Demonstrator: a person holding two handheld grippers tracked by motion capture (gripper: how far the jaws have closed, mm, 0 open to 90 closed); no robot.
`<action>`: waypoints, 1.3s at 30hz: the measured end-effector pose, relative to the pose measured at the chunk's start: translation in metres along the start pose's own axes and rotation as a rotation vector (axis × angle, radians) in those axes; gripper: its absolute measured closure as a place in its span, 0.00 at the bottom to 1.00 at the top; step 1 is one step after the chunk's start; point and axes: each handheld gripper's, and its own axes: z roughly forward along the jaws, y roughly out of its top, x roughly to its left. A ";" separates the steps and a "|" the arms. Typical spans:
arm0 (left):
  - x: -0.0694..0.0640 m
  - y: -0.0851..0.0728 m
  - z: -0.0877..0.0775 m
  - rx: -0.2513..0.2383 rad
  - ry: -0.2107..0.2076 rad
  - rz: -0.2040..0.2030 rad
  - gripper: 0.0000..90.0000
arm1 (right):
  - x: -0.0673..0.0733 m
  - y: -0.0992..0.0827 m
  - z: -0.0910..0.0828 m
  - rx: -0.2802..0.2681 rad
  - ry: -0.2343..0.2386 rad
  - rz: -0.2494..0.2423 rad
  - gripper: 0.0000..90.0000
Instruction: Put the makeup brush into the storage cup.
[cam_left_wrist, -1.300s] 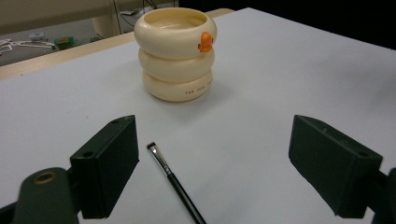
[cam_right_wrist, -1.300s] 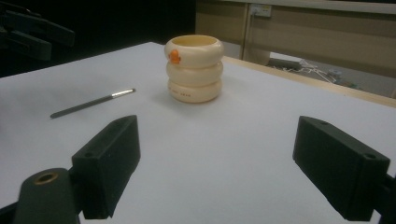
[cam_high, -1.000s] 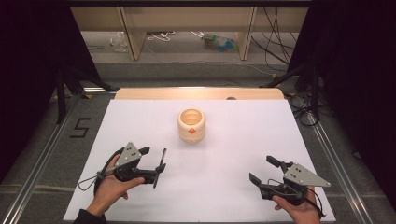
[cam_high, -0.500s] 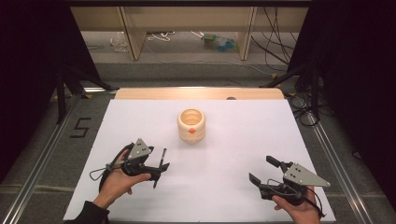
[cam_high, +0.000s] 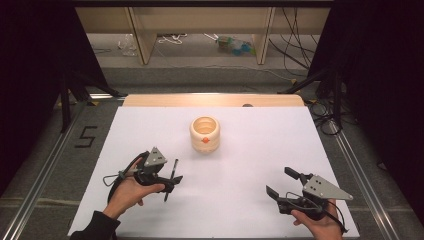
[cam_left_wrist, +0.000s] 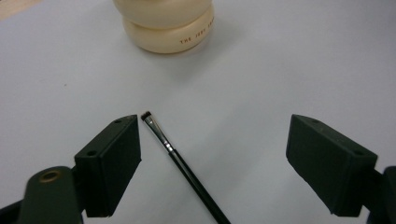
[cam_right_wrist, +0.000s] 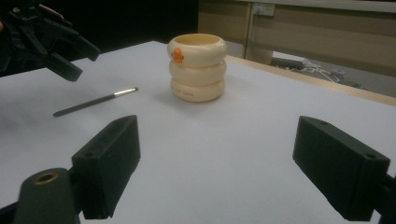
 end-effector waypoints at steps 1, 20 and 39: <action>0.000 0.000 0.001 0.010 0.005 0.000 0.20 | 0.000 0.000 0.000 0.001 0.001 0.000 0.18; 0.010 0.005 0.016 0.183 0.005 0.026 0.25 | 0.001 -0.001 0.002 0.006 0.004 -0.003 0.18; 0.014 0.010 0.031 0.311 -0.007 0.033 0.32 | 0.001 -0.001 0.003 0.023 0.017 -0.003 0.18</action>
